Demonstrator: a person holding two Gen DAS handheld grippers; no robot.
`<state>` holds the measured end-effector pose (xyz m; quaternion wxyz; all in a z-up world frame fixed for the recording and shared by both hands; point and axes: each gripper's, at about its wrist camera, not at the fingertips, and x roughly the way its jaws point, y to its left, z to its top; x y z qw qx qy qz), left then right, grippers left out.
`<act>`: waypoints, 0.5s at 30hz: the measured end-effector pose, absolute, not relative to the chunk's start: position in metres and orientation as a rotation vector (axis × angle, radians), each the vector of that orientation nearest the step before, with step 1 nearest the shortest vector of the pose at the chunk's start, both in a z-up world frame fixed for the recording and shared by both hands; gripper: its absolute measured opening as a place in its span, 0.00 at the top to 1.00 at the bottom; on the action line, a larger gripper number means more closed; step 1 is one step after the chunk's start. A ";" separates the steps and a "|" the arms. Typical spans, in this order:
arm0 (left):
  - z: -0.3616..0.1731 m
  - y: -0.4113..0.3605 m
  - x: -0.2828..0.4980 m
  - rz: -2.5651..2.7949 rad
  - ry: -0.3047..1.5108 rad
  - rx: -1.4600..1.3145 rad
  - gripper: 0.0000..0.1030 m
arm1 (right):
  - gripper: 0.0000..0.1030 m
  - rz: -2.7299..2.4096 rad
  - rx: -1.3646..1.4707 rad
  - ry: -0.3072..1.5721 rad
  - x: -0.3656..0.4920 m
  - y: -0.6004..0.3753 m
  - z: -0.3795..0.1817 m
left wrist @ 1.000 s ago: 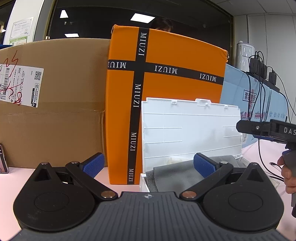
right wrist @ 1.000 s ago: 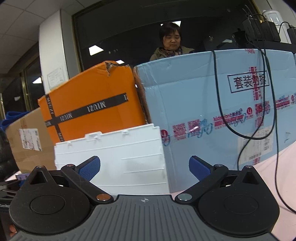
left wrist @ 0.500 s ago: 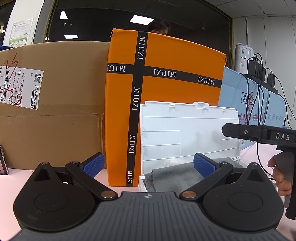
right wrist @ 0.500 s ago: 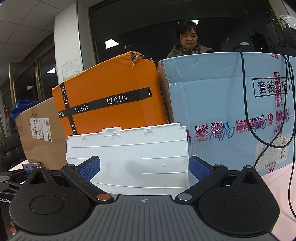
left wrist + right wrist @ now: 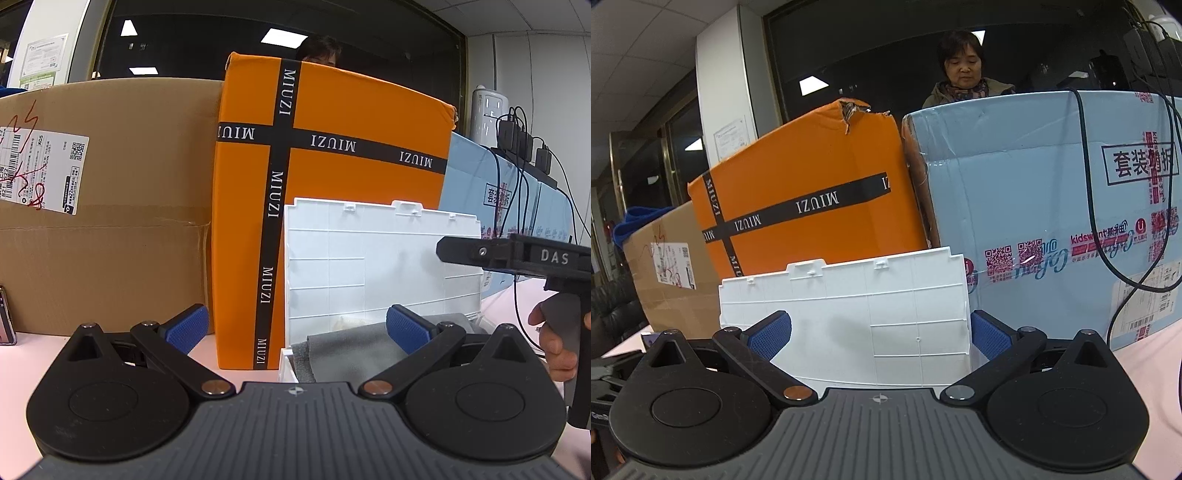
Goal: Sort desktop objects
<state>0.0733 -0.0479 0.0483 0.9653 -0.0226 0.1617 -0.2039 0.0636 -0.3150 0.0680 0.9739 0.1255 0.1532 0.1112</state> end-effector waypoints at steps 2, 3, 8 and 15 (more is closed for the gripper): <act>0.049 -0.046 0.073 -0.416 0.327 -0.060 0.00 | 0.00 0.228 0.256 0.310 0.065 -0.315 0.069; 0.049 -0.044 0.073 -0.414 0.327 -0.067 0.00 | 0.00 0.230 0.256 0.310 0.064 -0.317 0.068; 0.054 -0.039 0.071 -0.407 0.317 -0.100 0.00 | 0.00 0.228 0.233 0.303 0.053 -0.320 0.067; 0.057 -0.035 0.068 -0.421 0.312 -0.106 0.00 | 0.00 0.217 0.242 0.284 0.039 -0.317 0.064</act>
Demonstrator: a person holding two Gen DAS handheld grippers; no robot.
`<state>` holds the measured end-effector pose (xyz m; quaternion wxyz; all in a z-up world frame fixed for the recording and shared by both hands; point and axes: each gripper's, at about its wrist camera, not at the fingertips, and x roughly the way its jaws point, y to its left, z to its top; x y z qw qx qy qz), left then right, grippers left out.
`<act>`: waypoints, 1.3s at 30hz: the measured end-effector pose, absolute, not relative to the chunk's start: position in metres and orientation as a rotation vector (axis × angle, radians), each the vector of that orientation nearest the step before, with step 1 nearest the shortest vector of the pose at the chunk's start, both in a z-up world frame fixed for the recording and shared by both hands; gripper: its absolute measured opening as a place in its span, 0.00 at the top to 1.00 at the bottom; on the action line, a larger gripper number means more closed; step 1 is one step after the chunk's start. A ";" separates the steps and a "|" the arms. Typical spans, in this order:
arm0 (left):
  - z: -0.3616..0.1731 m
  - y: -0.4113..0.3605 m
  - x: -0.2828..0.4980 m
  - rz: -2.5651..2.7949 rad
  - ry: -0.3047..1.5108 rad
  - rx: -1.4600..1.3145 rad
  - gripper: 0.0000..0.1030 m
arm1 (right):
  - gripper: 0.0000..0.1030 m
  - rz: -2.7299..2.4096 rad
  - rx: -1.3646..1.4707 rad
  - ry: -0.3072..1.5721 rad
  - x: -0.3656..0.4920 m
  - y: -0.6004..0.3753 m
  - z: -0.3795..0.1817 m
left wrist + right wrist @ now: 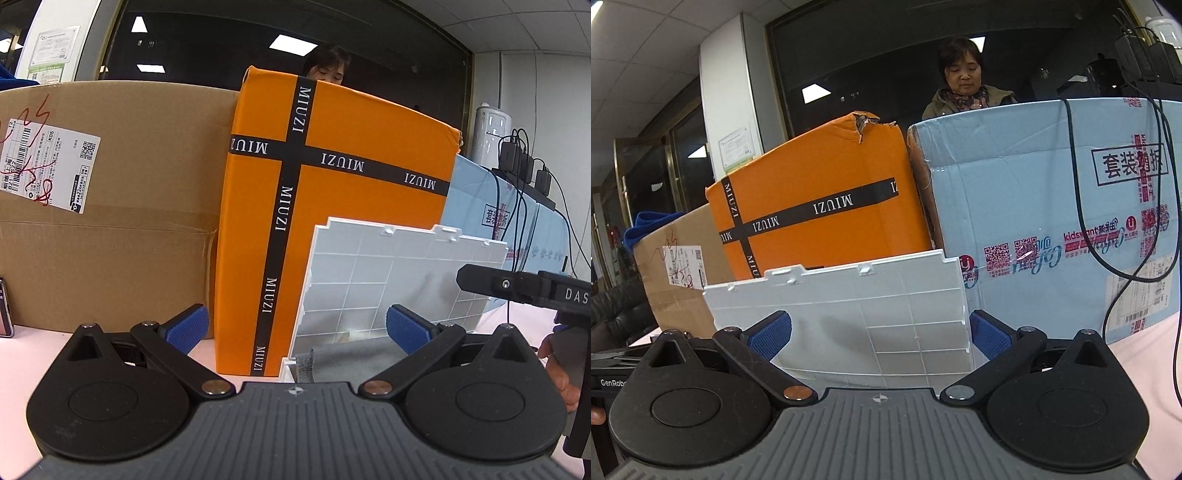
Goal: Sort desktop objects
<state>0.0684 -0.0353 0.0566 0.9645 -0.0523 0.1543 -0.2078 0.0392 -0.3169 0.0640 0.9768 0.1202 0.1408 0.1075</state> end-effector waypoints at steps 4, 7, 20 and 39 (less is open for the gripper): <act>0.060 -0.032 0.068 -0.424 0.309 -0.112 0.00 | 0.00 0.210 0.252 0.278 0.032 -0.316 0.063; 0.061 -0.030 0.067 -0.423 0.313 -0.115 0.00 | 0.00 0.206 0.258 0.275 0.027 -0.315 0.062; 0.061 -0.037 0.063 -0.469 0.337 -0.070 0.00 | 0.00 0.168 0.233 0.275 -0.003 -0.313 0.054; 0.053 -0.028 0.035 -0.457 0.362 -0.074 0.00 | 0.00 0.116 0.303 0.261 -0.030 -0.333 0.046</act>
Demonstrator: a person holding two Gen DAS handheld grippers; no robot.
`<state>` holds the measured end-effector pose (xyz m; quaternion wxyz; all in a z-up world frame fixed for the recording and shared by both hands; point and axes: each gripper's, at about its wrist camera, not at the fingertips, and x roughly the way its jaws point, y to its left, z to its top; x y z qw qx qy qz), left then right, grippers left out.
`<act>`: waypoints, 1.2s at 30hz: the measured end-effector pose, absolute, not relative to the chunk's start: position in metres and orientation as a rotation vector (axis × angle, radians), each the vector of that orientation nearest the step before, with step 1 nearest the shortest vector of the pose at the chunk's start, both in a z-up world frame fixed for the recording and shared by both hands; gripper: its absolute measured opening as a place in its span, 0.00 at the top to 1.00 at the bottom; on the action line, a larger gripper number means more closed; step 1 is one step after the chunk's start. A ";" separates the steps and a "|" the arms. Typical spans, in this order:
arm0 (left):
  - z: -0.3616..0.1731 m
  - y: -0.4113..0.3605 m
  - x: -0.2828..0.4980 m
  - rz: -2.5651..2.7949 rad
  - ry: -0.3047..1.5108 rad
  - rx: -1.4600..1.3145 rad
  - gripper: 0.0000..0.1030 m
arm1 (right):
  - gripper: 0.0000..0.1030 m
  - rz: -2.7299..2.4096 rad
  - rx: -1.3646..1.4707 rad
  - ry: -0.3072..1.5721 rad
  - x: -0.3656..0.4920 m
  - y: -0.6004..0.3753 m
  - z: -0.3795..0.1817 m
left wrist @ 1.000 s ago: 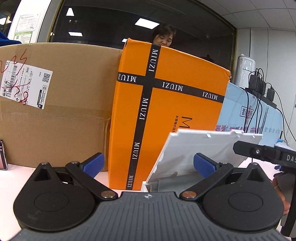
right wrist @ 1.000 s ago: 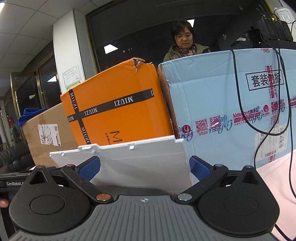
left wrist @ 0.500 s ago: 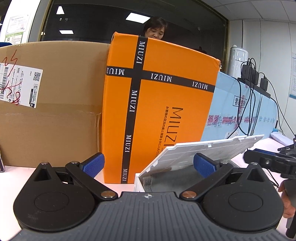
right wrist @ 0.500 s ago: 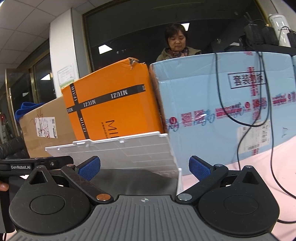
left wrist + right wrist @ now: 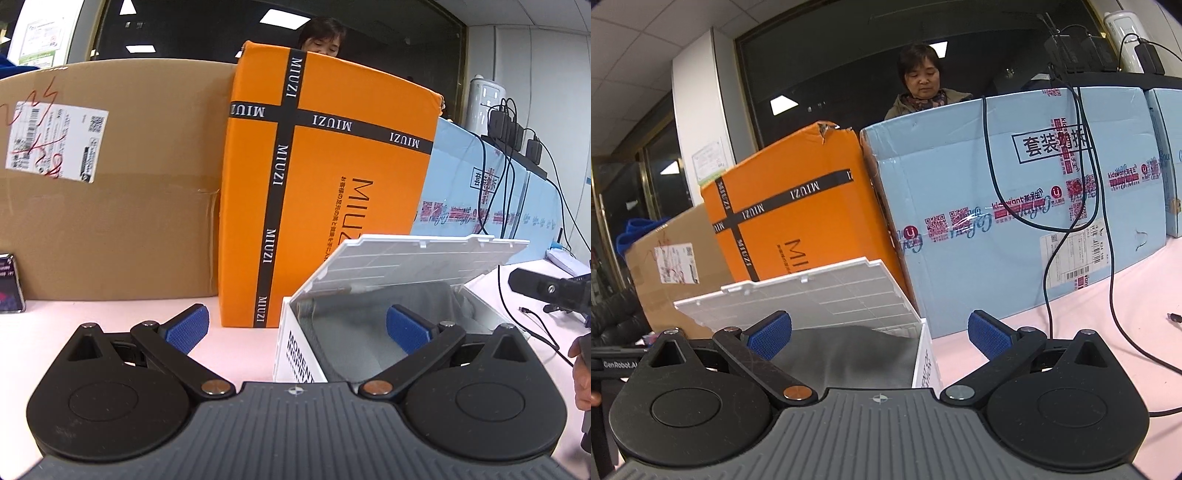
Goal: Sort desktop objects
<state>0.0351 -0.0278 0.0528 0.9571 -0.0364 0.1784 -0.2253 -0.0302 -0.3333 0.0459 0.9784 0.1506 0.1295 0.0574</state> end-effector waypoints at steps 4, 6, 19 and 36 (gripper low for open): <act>0.055 -0.024 0.023 -0.485 0.329 -0.099 0.00 | 0.00 0.143 0.355 0.199 -0.040 -0.340 0.047; 0.061 -0.024 0.014 -0.520 0.282 -0.110 0.00 | 0.00 0.144 0.380 0.180 -0.042 -0.343 0.048; 0.064 -0.021 0.008 -0.613 0.279 -0.238 0.08 | 0.00 0.194 0.473 0.150 -0.044 -0.345 0.043; 0.056 -0.023 0.017 -0.661 0.332 -0.255 0.33 | 0.00 0.203 0.515 0.142 -0.045 -0.345 0.039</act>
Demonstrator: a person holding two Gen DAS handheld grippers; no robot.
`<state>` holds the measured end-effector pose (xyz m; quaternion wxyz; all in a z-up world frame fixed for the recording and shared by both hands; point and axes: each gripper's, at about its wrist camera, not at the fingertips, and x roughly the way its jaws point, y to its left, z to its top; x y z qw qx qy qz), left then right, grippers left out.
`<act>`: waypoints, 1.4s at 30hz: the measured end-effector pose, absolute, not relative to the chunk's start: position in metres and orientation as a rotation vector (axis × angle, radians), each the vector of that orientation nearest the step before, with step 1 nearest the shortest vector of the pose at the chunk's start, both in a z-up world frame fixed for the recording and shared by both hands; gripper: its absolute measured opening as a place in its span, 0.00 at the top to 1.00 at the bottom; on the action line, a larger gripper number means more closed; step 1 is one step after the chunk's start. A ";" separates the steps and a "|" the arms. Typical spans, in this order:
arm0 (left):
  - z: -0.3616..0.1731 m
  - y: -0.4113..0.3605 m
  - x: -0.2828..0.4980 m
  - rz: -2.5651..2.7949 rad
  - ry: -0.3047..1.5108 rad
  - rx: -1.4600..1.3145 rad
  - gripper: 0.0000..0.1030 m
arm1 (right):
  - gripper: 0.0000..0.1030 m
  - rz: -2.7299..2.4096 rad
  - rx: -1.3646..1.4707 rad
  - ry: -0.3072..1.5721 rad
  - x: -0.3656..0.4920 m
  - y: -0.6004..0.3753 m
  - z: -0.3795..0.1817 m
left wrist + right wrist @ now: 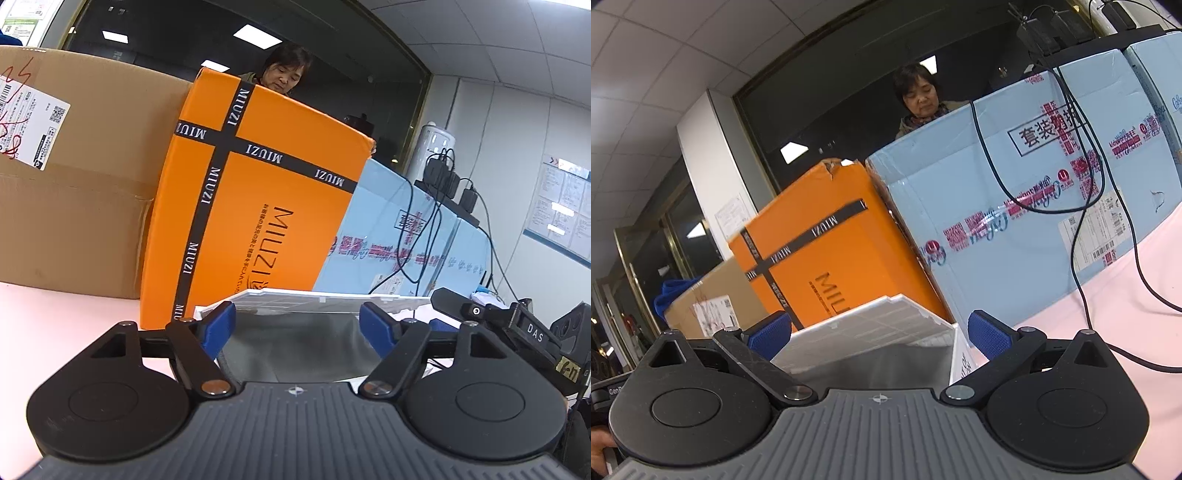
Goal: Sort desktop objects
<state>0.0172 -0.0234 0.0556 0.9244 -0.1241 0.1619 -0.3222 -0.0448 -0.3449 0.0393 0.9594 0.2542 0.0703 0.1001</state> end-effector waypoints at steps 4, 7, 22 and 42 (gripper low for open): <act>0.059 -0.021 0.013 -0.650 0.308 -0.258 0.33 | 0.00 0.184 0.523 0.089 -0.051 -0.347 0.040; 0.060 -0.019 0.012 -0.645 0.301 -0.267 0.33 | 0.00 0.163 0.530 0.075 -0.051 -0.348 0.041; 0.065 -0.016 0.010 -0.625 0.306 -0.261 0.40 | 0.00 0.101 0.532 0.116 -0.046 -0.356 0.039; 0.068 -0.014 0.000 -0.593 0.302 -0.246 0.40 | 0.00 0.047 0.472 0.219 -0.042 -0.360 0.035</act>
